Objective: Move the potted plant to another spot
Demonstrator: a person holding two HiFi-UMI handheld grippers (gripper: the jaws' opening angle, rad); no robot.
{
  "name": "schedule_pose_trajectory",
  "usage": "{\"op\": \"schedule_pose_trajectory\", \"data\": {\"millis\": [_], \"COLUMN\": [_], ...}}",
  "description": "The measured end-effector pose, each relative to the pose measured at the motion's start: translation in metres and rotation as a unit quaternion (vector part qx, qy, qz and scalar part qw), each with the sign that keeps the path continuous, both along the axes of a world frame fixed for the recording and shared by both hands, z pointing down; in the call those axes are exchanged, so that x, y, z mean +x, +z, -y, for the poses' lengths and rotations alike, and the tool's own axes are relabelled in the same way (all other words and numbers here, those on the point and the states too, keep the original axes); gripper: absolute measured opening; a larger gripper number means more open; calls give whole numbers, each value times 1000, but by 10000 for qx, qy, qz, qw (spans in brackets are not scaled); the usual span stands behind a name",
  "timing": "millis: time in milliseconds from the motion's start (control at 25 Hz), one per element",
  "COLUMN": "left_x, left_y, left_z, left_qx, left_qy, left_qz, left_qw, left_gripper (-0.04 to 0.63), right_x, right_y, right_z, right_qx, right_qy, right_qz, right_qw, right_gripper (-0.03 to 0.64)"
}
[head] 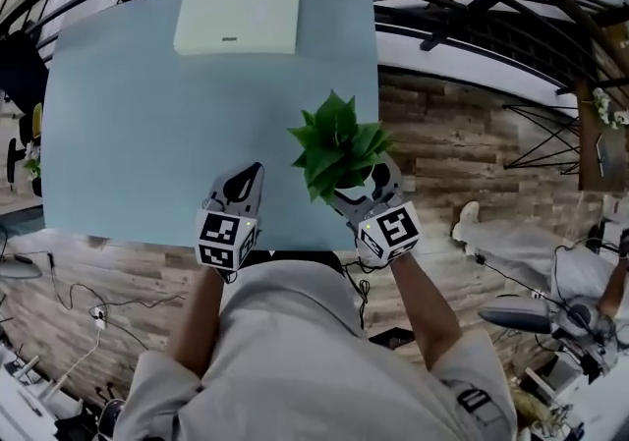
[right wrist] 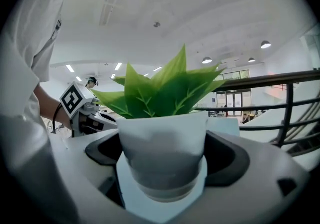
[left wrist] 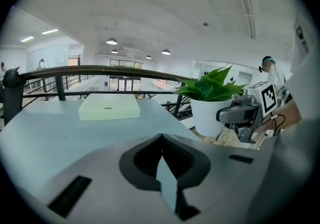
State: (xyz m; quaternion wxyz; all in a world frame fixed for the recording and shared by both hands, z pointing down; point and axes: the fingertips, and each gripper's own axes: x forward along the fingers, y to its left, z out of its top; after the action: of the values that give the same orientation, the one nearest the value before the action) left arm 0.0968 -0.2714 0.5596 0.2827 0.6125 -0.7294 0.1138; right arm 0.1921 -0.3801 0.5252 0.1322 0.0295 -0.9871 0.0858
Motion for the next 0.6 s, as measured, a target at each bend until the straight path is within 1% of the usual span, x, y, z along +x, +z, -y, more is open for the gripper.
{"op": "schedule_pose_trajectory", "data": {"millis": [120, 280, 440, 600], "left_x": [-7, -15, -21, -22], "left_y": [13, 31, 39, 50], "left_z": [-7, -19, -30, -45], "left_qx": [-134, -346, -418, -486], "left_qy": [-209, -488, -772, -1002], "left_qz": [-28, -143, -173, -282], "left_qw": [9997, 9981, 9960, 9934], "left_gripper": [12, 12, 12, 12], "right_x": [-13, -27, -40, -51], "right_y": [12, 31, 48, 64], "right_z": [-1, -6, -16, -24], "right_qx": [-22, -163, -259, -409], "right_qy": [-239, -480, -763, -861], "right_qz": [-49, -165, -265, -360], "right_qw": [9997, 9986, 9964, 9948], "right_gripper": [500, 500, 500, 500]}}
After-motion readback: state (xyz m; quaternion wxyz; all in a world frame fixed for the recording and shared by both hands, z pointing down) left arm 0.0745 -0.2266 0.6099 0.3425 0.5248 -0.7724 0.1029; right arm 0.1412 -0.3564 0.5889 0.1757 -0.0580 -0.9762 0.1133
